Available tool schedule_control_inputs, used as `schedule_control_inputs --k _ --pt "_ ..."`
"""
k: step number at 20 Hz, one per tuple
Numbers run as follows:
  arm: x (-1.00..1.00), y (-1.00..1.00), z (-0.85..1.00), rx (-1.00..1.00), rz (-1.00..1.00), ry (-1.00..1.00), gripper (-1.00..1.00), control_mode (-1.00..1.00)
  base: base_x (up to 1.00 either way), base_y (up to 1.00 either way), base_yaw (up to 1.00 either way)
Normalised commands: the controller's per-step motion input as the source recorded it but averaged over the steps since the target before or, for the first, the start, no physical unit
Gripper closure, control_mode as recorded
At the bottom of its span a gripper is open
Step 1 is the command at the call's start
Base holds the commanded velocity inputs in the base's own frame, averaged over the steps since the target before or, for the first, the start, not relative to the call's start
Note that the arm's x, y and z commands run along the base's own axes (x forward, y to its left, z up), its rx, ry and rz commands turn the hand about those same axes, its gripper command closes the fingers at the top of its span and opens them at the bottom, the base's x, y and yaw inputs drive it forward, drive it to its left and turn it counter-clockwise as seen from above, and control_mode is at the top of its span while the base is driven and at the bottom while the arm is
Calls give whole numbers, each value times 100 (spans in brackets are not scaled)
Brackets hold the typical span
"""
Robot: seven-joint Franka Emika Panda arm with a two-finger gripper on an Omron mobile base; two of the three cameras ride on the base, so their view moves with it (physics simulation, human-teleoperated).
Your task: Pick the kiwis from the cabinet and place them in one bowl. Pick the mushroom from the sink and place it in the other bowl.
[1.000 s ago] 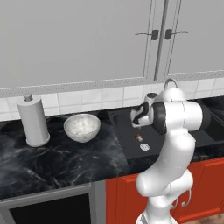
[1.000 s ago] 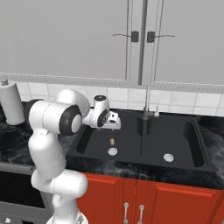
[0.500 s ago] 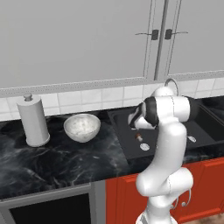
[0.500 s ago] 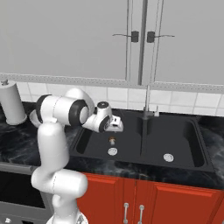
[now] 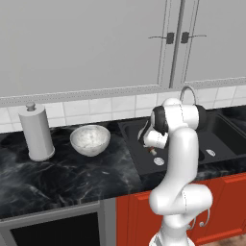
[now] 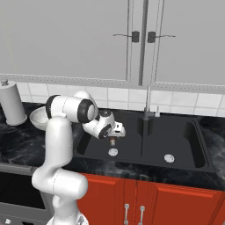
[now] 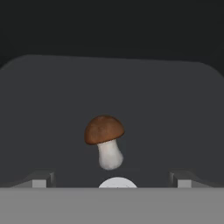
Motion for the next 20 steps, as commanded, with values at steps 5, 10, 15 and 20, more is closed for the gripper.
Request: schedule_control_inputs --k 5,10,15,20 --pt "9 0 -43 2 1 2 -100 -100 0 0 0" --pt "14 0 -31 0 1 3 -100 -100 0 0 0" --pt "19 2 -15 0 3 0 -100 -100 0 0 0" --pt "17 11 -23 2 3 1 -100 -100 0 0 0"
